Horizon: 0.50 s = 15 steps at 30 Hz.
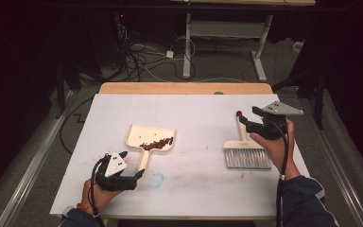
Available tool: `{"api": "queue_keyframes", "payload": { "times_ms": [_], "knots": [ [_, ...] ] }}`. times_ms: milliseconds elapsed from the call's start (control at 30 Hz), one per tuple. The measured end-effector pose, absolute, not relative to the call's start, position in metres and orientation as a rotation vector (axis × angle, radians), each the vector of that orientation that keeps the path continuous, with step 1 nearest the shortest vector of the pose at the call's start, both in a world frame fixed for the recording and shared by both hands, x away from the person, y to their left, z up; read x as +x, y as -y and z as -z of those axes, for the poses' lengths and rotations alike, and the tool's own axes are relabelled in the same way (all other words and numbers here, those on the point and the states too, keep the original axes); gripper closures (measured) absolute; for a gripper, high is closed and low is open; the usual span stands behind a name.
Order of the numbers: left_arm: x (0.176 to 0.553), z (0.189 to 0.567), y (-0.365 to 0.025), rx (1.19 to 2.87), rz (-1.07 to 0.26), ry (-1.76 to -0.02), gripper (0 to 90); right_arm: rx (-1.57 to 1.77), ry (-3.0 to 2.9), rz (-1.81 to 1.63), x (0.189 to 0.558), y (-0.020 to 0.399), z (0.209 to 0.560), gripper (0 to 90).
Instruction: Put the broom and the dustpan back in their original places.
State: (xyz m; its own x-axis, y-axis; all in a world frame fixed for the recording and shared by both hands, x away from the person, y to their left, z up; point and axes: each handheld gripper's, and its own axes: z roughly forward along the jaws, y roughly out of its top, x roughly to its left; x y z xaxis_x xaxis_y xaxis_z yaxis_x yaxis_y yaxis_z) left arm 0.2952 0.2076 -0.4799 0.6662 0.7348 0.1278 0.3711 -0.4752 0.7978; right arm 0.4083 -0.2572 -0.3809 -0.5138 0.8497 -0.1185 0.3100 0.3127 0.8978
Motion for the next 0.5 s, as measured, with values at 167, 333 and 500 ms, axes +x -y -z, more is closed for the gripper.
{"api": "queue_keyframes", "payload": {
  "times_ms": [167,333,500],
  "knots": [
    [0.294,0.479,-0.208,2.09,-0.585,-0.824,15.2,0.972,-1.978,-1.202,0.392,0.257,0.373,39.0],
    [0.293,0.478,-0.207,2.088,-0.589,-0.816,15.2,0.901,-1.99,-1.201,0.373,0.253,0.371,38.7],
    [0.293,0.479,-0.205,2.098,-0.577,-0.799,15.2,0.855,-1.991,-1.204,0.36,0.253,0.371,36.5]
  ]
}}
